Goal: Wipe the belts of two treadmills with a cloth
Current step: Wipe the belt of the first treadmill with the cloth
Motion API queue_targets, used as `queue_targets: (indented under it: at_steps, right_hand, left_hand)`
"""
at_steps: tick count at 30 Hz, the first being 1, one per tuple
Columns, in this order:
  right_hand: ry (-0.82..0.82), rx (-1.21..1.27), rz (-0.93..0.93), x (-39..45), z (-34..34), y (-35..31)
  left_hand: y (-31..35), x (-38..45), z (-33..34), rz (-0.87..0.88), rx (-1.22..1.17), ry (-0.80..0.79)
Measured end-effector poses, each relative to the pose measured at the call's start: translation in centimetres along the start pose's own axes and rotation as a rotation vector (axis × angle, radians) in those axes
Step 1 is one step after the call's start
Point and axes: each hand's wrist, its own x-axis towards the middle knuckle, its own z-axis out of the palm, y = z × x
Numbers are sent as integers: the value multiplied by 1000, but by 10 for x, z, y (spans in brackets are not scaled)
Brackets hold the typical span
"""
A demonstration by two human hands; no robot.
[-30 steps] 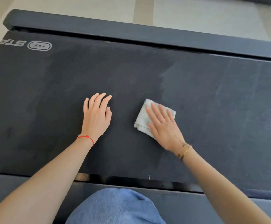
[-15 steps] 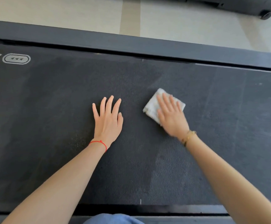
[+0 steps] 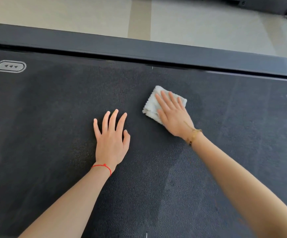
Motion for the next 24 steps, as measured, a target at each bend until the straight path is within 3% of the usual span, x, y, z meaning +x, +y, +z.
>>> queue_targets:
  at_steps: [4,7,10,14,17,21,24]
  right_hand:
    - [9,11,335,40,-26,70]
    - [-25,111,499,86,-36,72]
    - [-27,94,388,114,-27,26]
    - [-57,10,16,99,-4,-37]
    - [-63,-4,-124,75,-2,-19]
    - [34,-76,177,76,-20,57]
    - [-31,27,371,79,-33,85]
  left_hand:
    - [0,0,2,4,16,6]
    - [0,2,3,1,33,10]
    - [0,1,3,1,48,15]
    - [-1,1,5,7,59,30]
    - [-2,1,6,11,58,44]
    - [-2,1,6,8,33,63]
    - [-2,1,5,7,24,53]
